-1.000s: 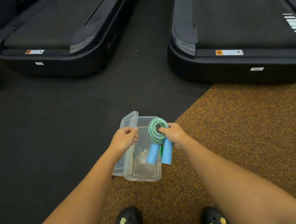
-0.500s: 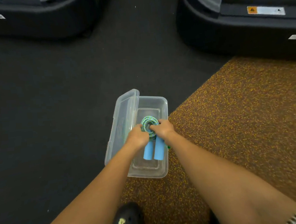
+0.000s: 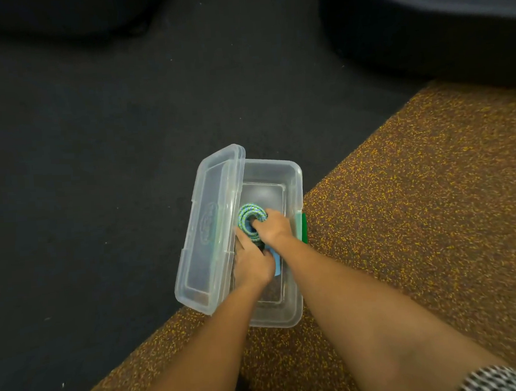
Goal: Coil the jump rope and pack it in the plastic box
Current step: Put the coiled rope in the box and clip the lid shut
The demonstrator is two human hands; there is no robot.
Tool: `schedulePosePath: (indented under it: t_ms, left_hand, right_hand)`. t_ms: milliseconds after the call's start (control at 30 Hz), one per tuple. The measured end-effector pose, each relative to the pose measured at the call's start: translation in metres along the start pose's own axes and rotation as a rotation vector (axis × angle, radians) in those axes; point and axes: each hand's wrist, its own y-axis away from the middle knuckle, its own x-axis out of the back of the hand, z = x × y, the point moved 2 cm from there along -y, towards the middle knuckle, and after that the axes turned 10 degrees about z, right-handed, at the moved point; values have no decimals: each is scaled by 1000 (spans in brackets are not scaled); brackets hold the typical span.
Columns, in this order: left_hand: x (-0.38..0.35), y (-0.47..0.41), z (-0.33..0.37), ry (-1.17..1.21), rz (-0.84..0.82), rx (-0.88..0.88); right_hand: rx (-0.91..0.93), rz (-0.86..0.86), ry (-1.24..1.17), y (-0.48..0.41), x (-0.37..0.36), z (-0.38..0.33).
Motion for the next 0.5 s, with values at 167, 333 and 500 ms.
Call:
schedulePosePath:
  t_ms: [167,333,500]
  left_hand:
    - [1,-9,-2,-55,-41,-13]
    - [2,-11,6,-118,-101,51]
    - [4,-5,19,-205,-195,73]
  right_hand:
    - [13,56,79,-2,-10,3]
    - [130,108,127,-4,-2,-2]
    - [165,86,25,-1,15,-5]
